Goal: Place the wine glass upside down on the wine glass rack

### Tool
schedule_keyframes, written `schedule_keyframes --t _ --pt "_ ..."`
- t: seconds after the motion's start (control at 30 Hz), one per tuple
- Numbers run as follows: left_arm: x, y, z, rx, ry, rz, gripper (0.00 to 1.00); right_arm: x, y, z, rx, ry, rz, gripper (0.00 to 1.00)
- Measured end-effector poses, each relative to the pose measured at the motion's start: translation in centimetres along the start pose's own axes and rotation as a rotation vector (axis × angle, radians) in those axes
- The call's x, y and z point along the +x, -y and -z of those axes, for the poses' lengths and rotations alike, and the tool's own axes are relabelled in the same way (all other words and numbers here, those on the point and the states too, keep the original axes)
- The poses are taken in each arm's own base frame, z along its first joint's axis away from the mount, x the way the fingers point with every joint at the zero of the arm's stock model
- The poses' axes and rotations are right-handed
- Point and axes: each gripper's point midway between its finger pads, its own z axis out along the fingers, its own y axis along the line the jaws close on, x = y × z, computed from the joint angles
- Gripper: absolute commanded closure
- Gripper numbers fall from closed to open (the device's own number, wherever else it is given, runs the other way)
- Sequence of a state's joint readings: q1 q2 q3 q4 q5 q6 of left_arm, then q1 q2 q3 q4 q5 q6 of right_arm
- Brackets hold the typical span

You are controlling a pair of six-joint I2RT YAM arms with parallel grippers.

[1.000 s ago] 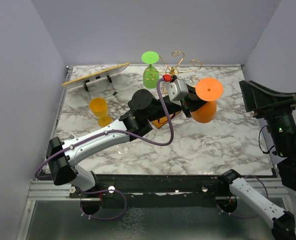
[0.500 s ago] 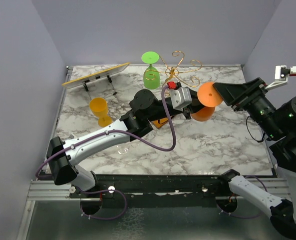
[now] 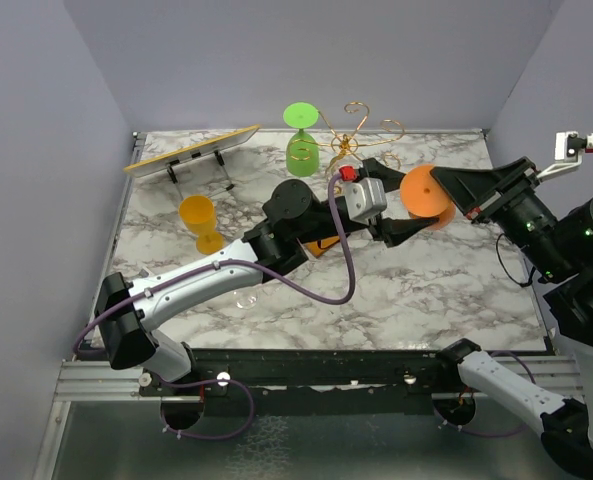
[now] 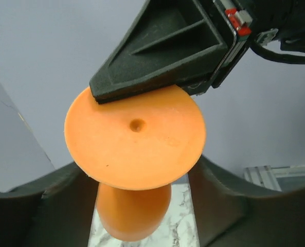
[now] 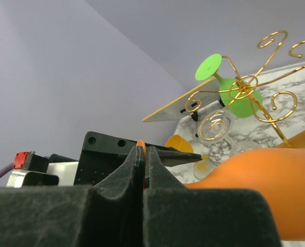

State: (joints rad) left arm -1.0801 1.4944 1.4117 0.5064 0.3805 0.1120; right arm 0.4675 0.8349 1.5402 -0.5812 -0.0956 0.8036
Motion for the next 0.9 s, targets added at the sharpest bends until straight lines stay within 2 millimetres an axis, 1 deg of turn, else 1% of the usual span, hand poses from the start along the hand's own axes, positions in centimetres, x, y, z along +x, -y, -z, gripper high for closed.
schedule_keyframes --t 0.1,0.17,0.3,0.43,0.53,0.6,0.7,0.8,0.9 --pt "0.0 0.1 0.0 -0.003 0.001 0.018 0.1 -0.3 1.1 0.1 0.053 0.023 0.019 0.99" --pt "-0.1 0.0 0.2 -0.016 0.004 0.029 0.04 -0.7 2.0 0.0 0.097 0.048 0.033 0.99" --pt "0.1 -0.6 1.4 -0.081 -0.012 0.058 0.02 -2.1 4.0 -0.1 0.198 0.127 0.075 0.99" --pt "-1.9 -1.6 3.1 -0.166 -0.015 0.076 0.01 -3.9 5.9 -0.5 0.29 0.22 0.138 0.99" --pt "-3.9 -2.8 4.8 -0.259 -0.017 0.095 0.01 -4.9 7.5 -1.5 0.357 0.282 0.186 0.99" --pt "-4.9 -3.9 6.4 -0.345 -0.029 0.118 0.01 -5.4 8.9 -2.5 0.412 0.321 0.214 0.99" --pt "-5.4 -5.5 8.7 -0.485 -0.069 0.152 0.01 -5.8 10.9 -4.9 0.478 0.358 0.256 0.99" --pt "-4.8 -7.1 11.2 -0.632 -0.135 0.18 0.01 -5.7 12.5 -8.1 0.517 0.371 0.303 0.99" --pt "-3.7 -7.9 13.7 -0.746 -0.21 0.195 0.01 -4.8 14.6 -11.5 0.556 0.352 0.345 0.99"
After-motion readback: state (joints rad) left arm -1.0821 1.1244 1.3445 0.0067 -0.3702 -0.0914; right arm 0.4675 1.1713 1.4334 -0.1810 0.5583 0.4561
